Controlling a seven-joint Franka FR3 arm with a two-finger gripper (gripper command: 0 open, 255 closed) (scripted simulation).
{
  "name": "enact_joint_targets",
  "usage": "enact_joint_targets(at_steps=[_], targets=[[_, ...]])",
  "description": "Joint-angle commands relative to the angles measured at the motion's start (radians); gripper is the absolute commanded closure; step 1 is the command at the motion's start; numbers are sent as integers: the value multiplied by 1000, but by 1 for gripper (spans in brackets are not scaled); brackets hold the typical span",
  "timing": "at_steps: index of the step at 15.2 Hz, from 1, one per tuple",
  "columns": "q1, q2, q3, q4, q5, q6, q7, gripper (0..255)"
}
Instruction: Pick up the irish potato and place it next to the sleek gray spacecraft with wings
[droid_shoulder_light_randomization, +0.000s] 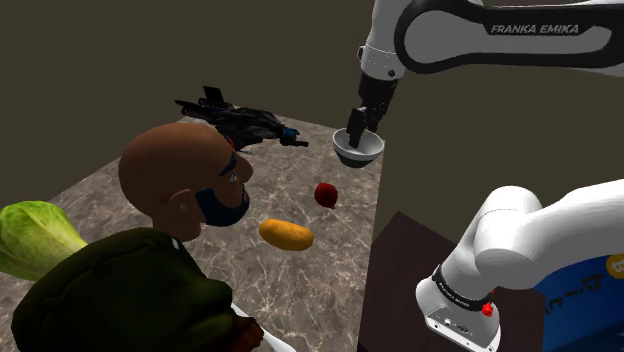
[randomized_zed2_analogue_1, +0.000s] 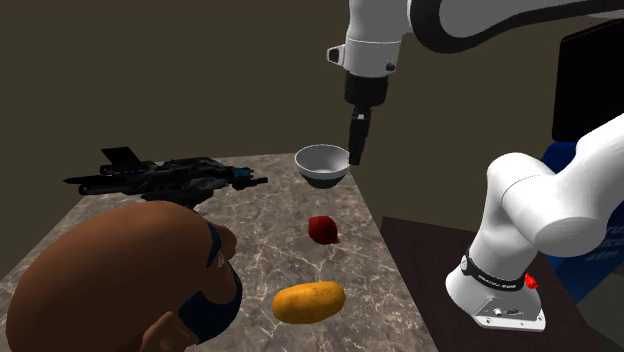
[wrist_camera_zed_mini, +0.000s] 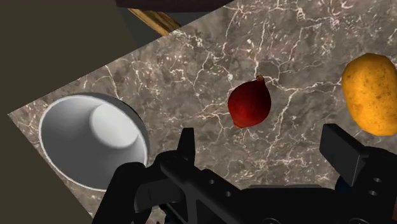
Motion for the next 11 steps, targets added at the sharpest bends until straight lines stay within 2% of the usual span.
enact_joint_targets(at_steps=[1,11], targets=[[20,38,22,-16,12,56,7,0],[115,248,143,-52,51,305,49,0]])
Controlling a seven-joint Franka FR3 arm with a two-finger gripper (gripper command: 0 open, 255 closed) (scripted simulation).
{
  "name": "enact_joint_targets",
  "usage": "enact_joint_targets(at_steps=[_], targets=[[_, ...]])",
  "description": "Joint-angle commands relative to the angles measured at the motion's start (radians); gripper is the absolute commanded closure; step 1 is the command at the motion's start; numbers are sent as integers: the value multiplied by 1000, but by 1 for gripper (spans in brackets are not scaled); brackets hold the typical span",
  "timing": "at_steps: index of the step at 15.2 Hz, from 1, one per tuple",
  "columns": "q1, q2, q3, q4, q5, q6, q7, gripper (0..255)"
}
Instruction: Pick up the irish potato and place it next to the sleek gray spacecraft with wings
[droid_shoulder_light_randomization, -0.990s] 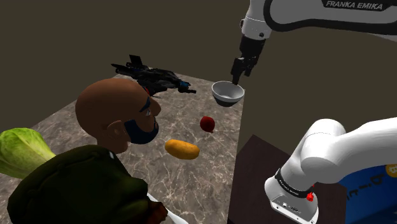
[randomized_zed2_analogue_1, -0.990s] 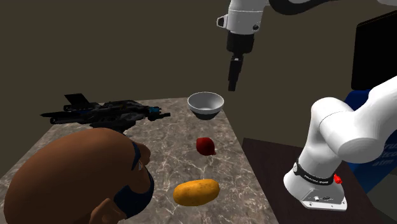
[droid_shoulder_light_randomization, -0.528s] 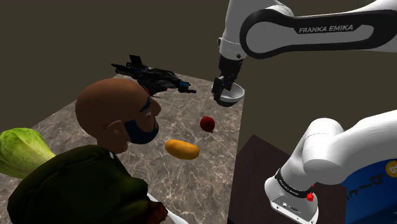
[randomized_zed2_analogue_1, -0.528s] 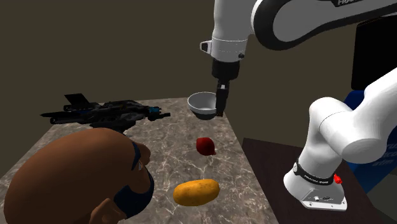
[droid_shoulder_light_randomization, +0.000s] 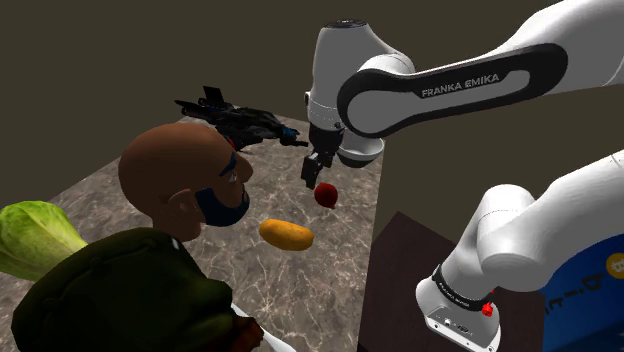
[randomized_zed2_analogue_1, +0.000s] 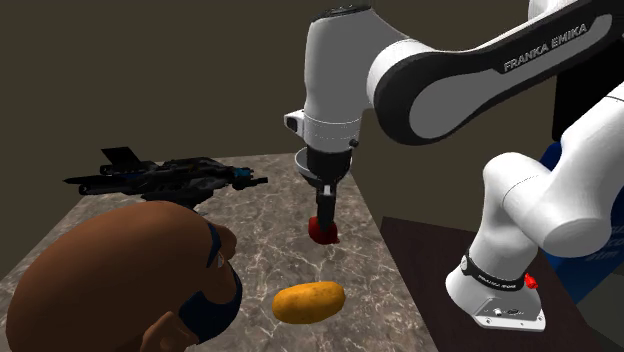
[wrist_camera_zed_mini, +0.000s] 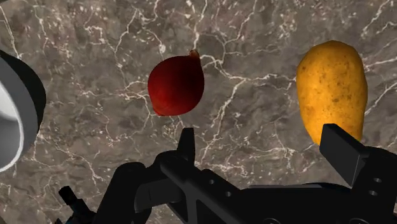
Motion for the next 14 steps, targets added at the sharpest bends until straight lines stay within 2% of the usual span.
enact_joint_targets(at_steps=[1,6,11,14], targets=[[18,52,26,5,3,48,11,0],[55,186,89,27,-6,162,42,0],[88,332,148,71,-45,262,86,0],[86,359,148,55,-57,303,95,0]])
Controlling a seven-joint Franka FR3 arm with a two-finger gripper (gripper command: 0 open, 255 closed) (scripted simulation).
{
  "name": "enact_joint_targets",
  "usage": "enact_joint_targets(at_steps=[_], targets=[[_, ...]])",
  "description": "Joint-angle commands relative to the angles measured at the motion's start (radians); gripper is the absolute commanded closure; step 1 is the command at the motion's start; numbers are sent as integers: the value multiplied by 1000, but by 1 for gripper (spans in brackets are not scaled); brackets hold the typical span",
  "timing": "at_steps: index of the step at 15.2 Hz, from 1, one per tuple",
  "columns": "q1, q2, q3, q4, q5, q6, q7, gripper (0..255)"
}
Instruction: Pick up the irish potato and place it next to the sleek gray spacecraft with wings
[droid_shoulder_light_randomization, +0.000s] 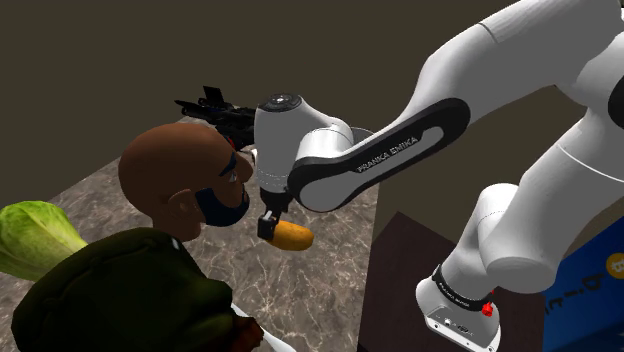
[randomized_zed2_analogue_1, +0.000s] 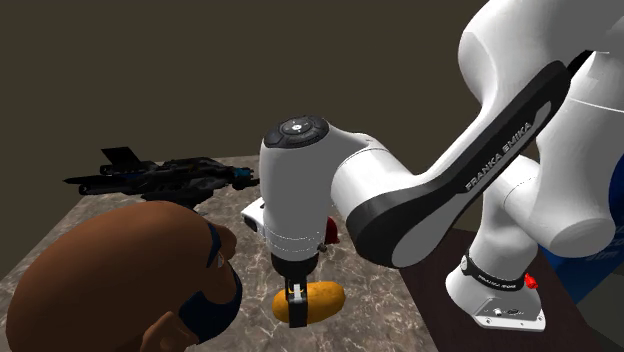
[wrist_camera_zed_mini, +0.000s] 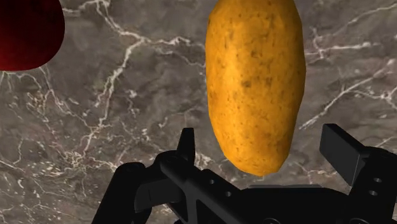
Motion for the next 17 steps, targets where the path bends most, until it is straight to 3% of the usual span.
enact_joint_targets(at_steps=[1,5,13,14,17], targets=[[-1,21,2,-8,-9,29,7,0],[-3,57,2,-23,-27,78,20,0],[-3,57,2,-23,-27,78,20,0],[-3,57,2,-23,-27,78,20,255],[-3,57,2,-23,-27,78,20,255]])
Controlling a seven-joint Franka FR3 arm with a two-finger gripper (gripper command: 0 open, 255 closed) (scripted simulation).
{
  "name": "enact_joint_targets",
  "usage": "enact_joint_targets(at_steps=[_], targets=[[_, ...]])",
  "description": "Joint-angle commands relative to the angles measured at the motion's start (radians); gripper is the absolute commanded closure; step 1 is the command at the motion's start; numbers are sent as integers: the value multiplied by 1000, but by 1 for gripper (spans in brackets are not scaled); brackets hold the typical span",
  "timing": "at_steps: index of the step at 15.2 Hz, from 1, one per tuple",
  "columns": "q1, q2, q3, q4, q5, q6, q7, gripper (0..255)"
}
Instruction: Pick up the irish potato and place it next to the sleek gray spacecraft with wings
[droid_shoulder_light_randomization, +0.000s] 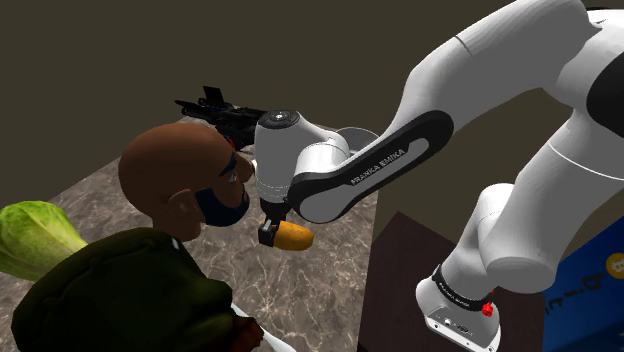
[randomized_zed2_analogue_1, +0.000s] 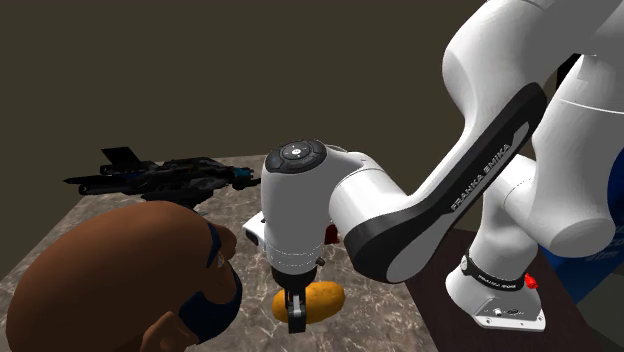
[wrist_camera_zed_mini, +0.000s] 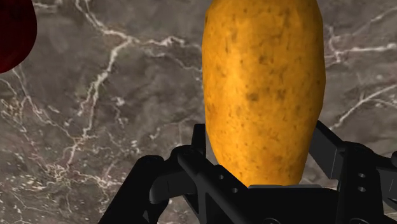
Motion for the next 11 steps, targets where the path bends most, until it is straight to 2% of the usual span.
enact_joint_targets(at_steps=[1,6,11], targets=[[0,0,0,-1,0,0,0,255],[0,0,0,-1,0,0,0,255],[2,-47,-2,24,23,-70,-20,255]])
